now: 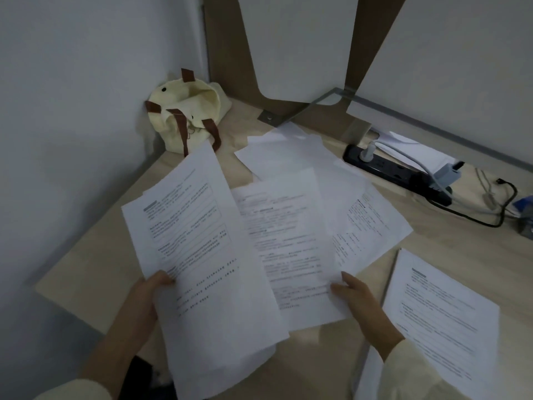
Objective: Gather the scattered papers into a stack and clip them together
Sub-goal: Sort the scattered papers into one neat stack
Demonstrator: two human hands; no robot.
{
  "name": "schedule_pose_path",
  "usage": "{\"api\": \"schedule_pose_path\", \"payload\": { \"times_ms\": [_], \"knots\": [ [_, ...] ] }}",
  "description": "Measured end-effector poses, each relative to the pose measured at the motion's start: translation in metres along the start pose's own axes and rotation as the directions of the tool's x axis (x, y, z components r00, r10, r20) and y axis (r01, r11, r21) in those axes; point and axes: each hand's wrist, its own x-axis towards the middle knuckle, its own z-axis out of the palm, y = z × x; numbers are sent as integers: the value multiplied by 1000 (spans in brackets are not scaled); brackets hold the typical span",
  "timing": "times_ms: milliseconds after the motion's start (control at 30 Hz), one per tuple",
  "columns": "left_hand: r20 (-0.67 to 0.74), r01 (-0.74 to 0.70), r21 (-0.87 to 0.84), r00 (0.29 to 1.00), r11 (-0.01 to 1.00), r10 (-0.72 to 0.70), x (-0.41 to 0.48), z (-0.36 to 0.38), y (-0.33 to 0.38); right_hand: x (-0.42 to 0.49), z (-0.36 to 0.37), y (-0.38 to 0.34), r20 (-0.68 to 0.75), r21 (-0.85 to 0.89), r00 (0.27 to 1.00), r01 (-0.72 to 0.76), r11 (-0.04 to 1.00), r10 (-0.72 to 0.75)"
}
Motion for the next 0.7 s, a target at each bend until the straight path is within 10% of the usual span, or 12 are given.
{"api": "schedule_pose_path", "payload": {
  "times_ms": [433,700],
  "knots": [
    [322,21,-172,946,985,37,-2,36,22,-1,9,23,-48,-40,997,-68,997,66],
    [331,-130,192,942,973,61,2,58,20,6,10,14,114,159,976,-201,967,184]
  ]
}}
